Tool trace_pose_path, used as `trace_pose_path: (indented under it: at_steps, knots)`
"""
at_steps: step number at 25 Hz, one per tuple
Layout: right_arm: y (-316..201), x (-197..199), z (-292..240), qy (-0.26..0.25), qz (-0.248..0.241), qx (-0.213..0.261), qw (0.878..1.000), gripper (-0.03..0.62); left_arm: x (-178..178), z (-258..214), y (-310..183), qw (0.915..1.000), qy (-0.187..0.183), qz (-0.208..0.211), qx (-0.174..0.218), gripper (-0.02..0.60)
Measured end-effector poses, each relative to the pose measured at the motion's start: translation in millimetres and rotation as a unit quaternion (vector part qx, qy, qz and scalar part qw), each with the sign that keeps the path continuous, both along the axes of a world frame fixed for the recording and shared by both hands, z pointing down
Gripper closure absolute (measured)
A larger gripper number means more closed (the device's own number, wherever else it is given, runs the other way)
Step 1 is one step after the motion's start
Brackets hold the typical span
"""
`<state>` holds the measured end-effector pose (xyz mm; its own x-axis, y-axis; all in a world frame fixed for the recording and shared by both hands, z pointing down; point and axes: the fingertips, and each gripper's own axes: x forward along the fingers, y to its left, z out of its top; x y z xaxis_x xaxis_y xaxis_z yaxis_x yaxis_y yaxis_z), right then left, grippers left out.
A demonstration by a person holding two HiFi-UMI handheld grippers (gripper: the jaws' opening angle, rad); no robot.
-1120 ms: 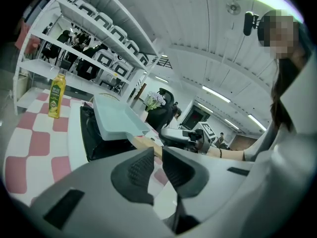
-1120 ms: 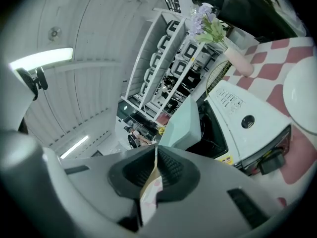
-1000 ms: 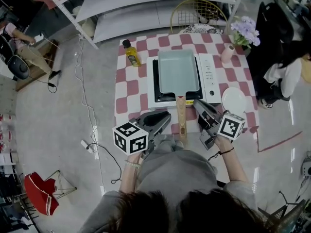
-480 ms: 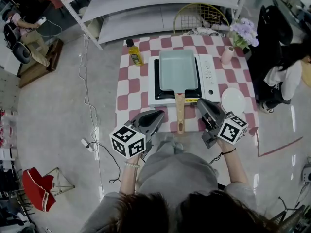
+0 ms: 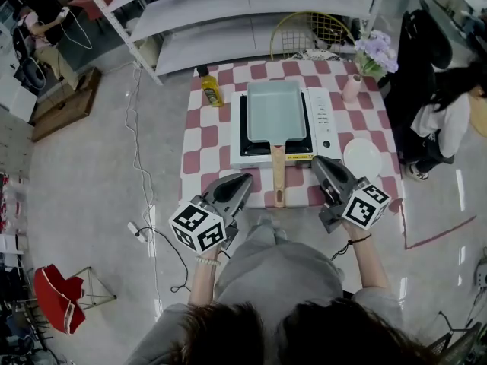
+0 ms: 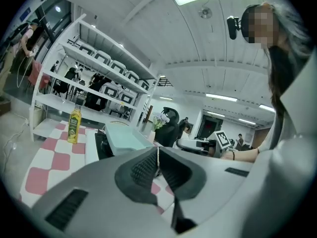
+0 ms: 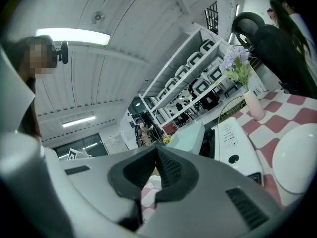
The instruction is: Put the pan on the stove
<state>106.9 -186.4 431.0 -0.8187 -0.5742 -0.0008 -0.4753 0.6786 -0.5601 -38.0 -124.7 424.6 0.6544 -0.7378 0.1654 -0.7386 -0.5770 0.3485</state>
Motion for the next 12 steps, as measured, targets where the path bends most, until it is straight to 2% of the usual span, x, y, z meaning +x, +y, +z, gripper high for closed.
trace_pose_path:
  at_steps: [12]
  knots:
    - [6, 12, 0, 0.01, 0.001, 0.017, 1.0, 0.571, -3, 4, 7, 0.9997, -0.015, -0.019, 0.007, 0.552]
